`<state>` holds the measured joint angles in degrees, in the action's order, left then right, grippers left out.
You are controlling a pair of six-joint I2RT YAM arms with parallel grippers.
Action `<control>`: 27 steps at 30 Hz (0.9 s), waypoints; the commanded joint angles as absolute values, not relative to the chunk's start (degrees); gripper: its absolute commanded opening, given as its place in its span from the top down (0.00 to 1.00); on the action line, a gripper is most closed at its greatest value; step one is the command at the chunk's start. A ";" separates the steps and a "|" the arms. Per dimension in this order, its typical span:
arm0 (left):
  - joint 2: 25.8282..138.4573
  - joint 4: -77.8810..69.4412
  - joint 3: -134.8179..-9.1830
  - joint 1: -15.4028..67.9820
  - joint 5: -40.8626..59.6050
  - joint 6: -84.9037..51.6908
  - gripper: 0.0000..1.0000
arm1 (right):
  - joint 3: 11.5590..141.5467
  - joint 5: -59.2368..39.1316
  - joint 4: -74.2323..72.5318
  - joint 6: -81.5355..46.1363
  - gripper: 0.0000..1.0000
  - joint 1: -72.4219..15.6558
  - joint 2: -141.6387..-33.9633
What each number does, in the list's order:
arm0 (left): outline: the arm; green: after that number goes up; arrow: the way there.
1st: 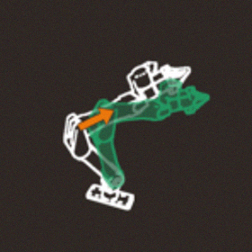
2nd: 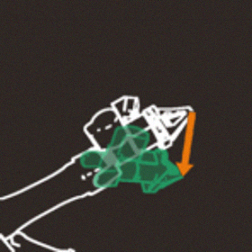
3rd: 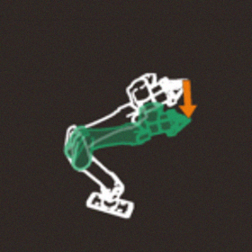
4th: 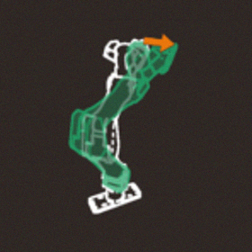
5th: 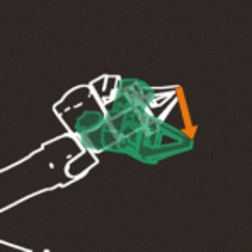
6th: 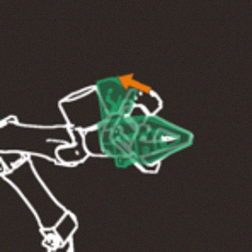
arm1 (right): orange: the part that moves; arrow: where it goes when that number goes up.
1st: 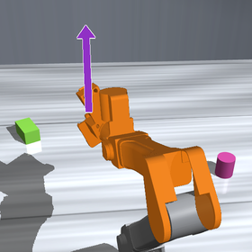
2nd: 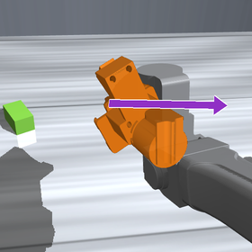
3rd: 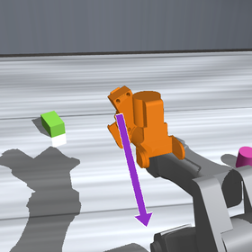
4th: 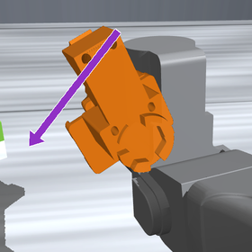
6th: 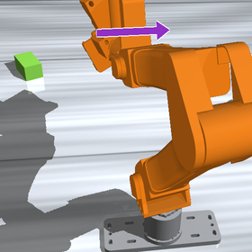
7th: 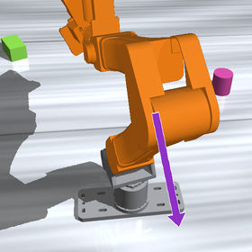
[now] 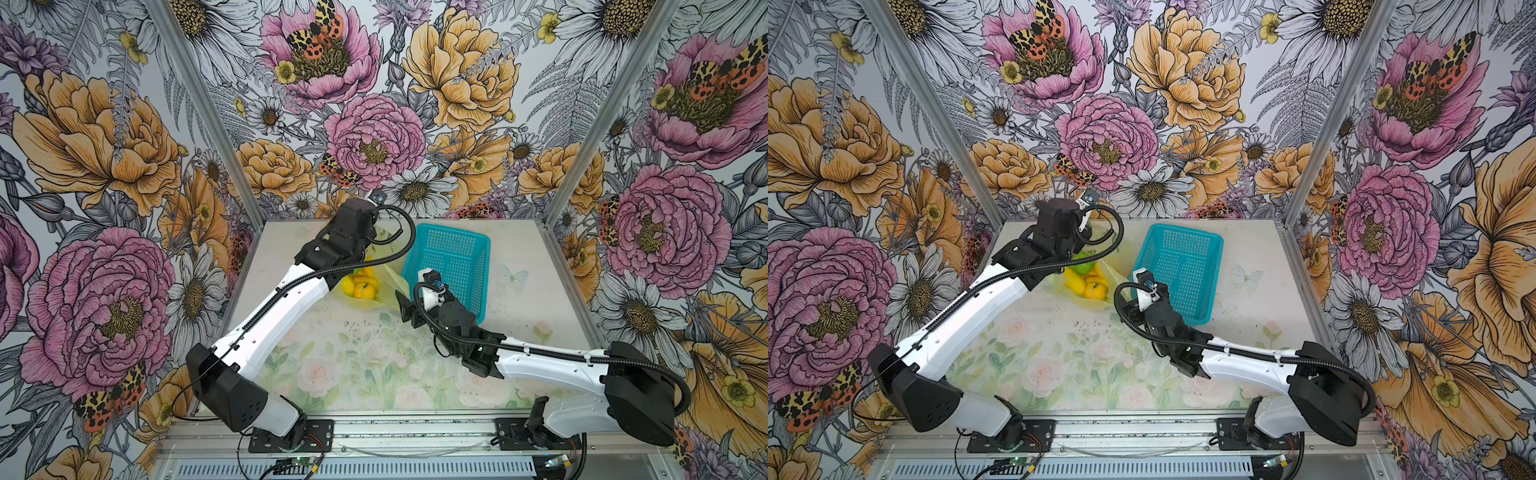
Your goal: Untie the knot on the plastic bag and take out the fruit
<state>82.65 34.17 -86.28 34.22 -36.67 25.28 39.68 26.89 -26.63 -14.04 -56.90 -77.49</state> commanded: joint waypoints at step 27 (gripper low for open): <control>54.86 29.85 -49.55 41.56 -30.50 -17.57 1.00 | 28.90 29.24 -24.47 -7.02 0.54 -57.03 -63.21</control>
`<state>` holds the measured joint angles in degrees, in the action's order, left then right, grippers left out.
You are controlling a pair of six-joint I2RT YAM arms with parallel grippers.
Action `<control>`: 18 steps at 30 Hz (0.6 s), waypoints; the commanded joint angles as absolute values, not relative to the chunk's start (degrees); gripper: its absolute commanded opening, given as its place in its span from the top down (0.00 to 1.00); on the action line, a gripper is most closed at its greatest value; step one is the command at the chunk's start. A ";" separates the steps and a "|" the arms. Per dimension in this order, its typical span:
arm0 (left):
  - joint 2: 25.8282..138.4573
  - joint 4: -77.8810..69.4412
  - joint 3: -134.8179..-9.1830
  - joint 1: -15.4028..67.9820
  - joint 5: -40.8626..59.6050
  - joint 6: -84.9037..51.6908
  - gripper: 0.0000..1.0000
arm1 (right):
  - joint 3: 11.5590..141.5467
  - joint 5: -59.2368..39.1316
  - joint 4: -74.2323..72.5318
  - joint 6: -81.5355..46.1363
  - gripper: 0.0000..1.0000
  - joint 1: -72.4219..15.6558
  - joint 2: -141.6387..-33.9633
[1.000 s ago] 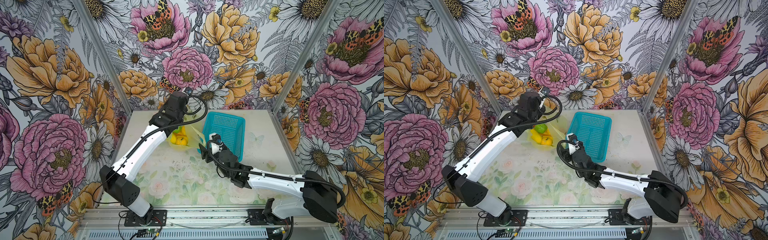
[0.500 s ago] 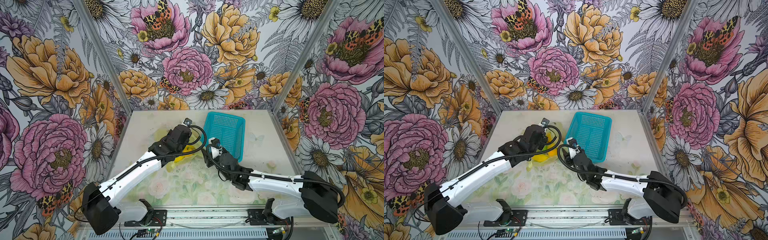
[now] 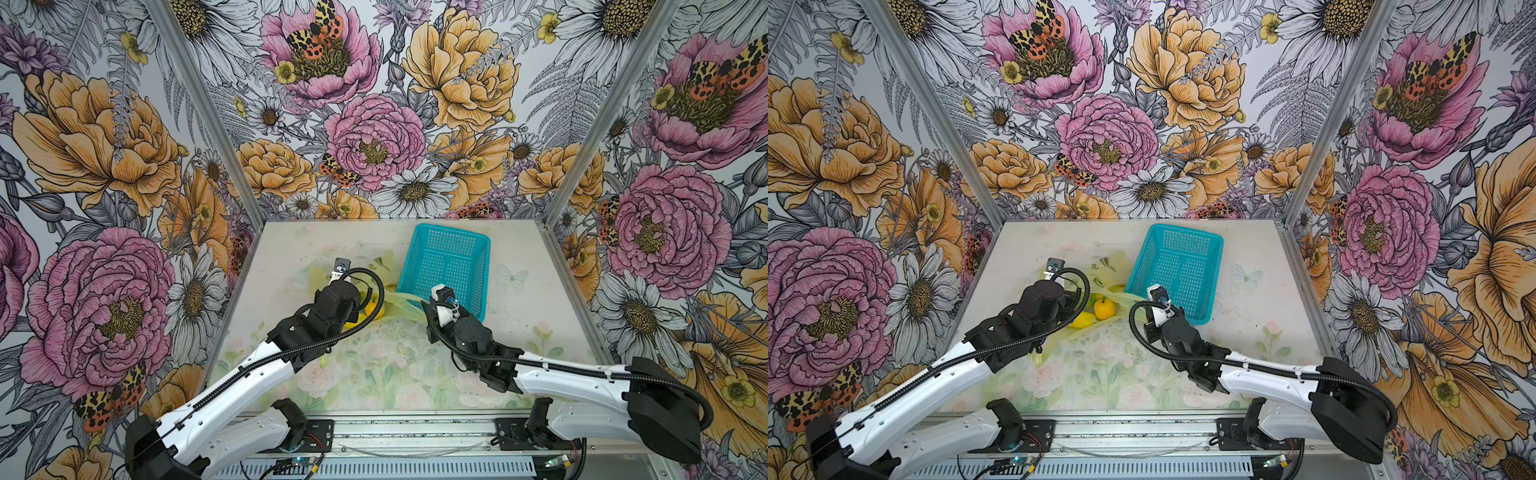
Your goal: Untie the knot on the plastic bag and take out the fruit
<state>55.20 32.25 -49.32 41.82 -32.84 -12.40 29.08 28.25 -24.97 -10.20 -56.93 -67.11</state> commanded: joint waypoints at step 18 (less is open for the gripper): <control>62.12 31.94 -55.54 36.49 -30.21 -23.18 1.00 | 36.48 18.66 -23.77 0.80 0.50 -75.08 -68.13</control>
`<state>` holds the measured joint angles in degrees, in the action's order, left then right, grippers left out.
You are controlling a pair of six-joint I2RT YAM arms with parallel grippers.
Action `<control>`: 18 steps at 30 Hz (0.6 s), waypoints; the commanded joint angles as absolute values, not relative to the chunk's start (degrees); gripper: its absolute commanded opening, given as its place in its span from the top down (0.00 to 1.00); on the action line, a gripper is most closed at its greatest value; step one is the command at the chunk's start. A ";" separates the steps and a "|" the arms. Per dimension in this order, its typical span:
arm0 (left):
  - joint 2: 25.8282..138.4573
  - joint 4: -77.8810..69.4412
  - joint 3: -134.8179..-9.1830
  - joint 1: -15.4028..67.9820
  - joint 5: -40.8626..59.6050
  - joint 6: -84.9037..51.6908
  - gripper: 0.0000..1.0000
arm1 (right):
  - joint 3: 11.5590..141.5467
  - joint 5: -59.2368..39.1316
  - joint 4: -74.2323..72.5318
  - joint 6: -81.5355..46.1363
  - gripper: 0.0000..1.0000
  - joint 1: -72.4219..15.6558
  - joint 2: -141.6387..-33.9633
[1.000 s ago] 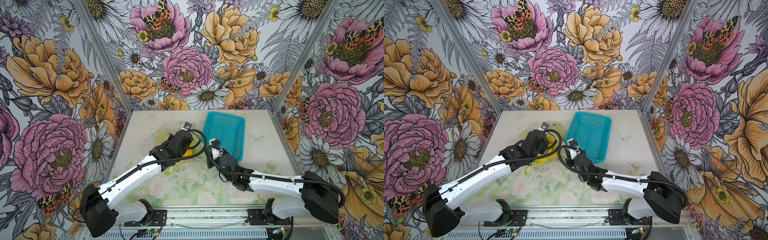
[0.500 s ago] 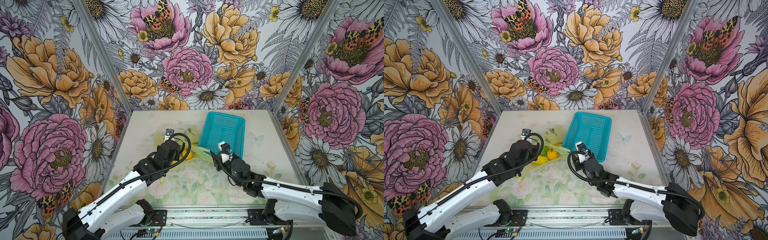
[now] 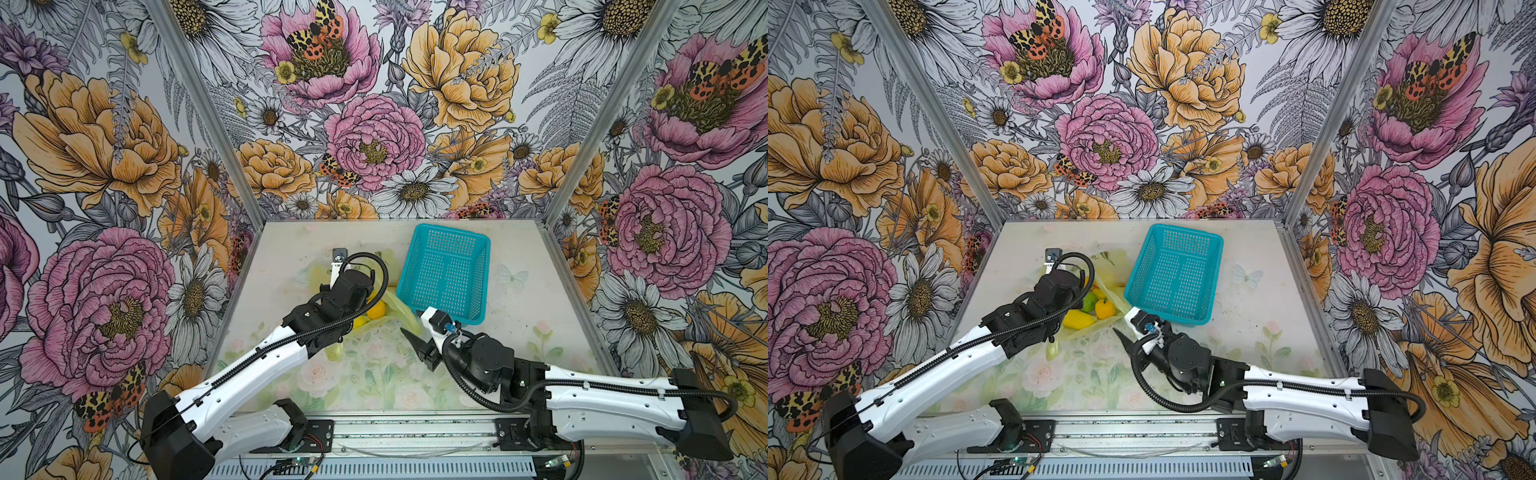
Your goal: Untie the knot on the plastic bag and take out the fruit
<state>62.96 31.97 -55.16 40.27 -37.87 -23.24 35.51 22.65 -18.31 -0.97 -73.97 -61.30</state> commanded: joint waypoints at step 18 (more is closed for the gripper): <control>59.99 31.71 -54.44 33.12 -26.92 -20.66 1.00 | 51.40 25.22 -35.24 -7.17 0.67 -71.21 -104.91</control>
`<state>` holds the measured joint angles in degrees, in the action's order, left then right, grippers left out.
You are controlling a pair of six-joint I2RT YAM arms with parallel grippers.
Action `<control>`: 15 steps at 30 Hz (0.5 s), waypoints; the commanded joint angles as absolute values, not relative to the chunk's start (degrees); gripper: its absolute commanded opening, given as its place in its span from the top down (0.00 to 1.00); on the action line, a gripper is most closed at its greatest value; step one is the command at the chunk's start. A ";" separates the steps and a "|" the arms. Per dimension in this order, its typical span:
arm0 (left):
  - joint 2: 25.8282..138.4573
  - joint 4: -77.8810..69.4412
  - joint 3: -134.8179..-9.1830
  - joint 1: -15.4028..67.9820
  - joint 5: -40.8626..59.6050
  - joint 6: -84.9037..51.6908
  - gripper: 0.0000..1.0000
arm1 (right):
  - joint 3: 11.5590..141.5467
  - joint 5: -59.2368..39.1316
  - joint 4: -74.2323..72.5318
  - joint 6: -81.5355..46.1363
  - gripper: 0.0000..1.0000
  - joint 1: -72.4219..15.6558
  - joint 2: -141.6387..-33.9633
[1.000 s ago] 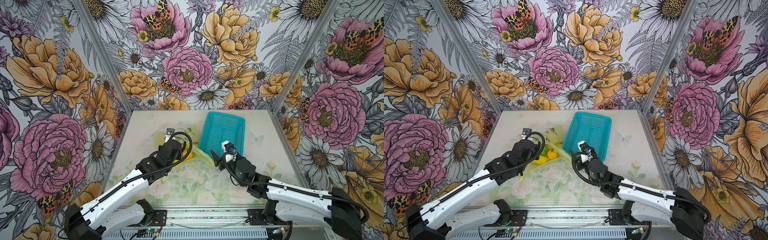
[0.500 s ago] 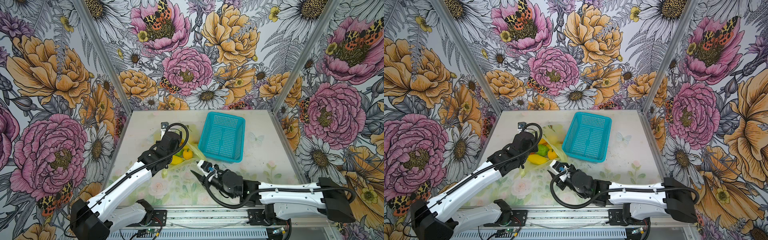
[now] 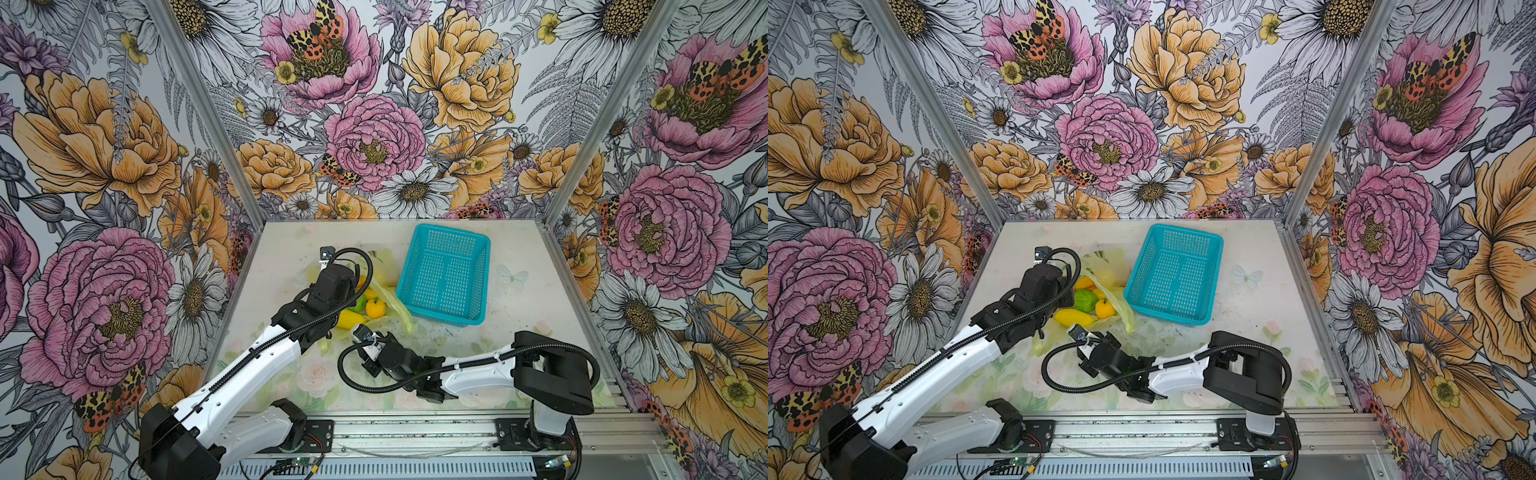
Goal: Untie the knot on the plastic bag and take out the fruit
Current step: 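Reach the right gripper down into the bag and grasp the yellow cucumber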
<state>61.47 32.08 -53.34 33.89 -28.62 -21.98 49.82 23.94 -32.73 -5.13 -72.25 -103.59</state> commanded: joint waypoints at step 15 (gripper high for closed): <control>57.56 35.72 -60.48 29.83 -26.65 -19.20 1.00 | 63.02 13.76 -21.68 -4.28 0.67 -62.98 -110.41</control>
<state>60.80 35.64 -60.73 30.81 -26.04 -19.97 59.51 17.26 -25.89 -5.93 -63.86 -108.53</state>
